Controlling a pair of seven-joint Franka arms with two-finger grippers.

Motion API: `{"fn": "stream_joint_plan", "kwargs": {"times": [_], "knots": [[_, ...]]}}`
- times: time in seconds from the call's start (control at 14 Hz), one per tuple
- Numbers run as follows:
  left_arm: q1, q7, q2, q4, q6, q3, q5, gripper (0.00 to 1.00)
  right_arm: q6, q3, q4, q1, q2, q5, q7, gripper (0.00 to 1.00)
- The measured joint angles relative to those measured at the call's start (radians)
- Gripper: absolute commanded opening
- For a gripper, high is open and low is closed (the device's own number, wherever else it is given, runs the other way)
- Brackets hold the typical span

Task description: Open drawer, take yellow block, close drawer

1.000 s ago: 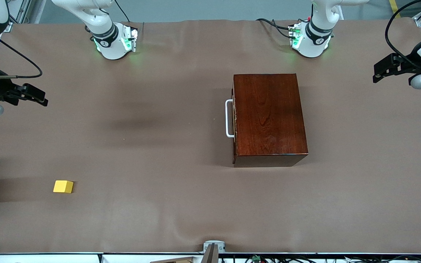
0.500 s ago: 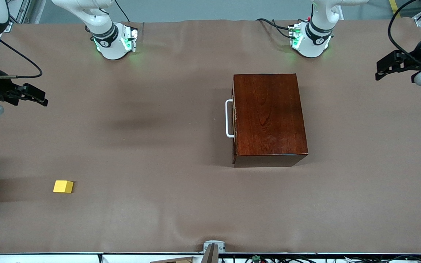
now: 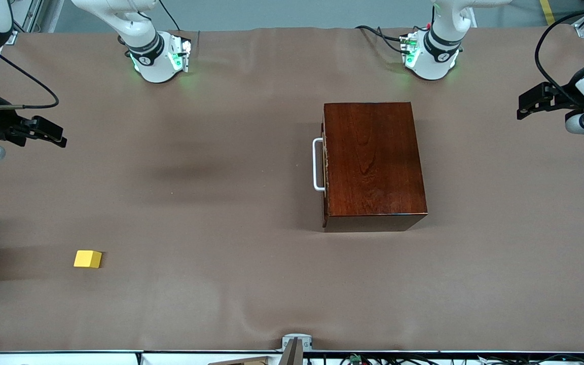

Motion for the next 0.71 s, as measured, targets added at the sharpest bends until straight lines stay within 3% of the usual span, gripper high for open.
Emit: {"fn": "stream_joint_plan", "kwargs": {"times": [0.71], "knots": [[0.003,0.0,-0.009,0.018,0.0,0.004,0.0,1.0,0.0,0.0,0.0,0.0,0.0,0.0,0.0,1.0]]}}
